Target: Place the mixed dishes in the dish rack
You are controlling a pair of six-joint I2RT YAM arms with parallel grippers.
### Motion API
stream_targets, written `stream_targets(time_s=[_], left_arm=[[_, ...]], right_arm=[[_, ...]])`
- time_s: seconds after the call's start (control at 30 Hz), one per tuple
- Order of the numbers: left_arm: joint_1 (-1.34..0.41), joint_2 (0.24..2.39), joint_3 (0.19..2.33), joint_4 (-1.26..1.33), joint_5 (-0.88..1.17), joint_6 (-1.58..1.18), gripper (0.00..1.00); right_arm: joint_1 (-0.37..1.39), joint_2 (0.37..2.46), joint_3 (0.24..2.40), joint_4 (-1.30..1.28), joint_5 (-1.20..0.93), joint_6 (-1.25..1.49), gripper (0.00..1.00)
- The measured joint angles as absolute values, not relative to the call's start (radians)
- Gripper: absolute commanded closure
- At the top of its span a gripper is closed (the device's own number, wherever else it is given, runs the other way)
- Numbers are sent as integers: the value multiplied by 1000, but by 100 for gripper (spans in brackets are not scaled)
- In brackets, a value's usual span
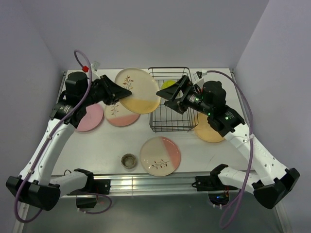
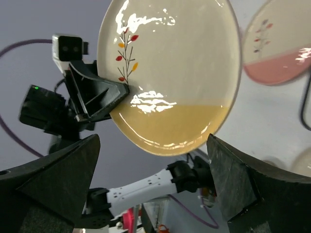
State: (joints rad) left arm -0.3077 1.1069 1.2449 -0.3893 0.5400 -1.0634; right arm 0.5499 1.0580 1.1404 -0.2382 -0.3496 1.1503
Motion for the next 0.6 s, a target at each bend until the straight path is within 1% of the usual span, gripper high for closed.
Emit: stream_targets(time_s=[0.13,0.27,0.4,0.6], left_arm=[[-331,1196,1338,-525,495,-960,100],[-427,1338,1550,-720,375,-851,100],[-531,1440,1711,-818,280,-779,100],[-646,1595,1998,-1044,99,-698,100]], right_arm=[[539,1028,1158,-356,-294,1084,2],[538,989,1225,-527,-197,985,2],[537,926,1274,-631,-117,910,2],[536,838,1285,-748,-32,844,2]])
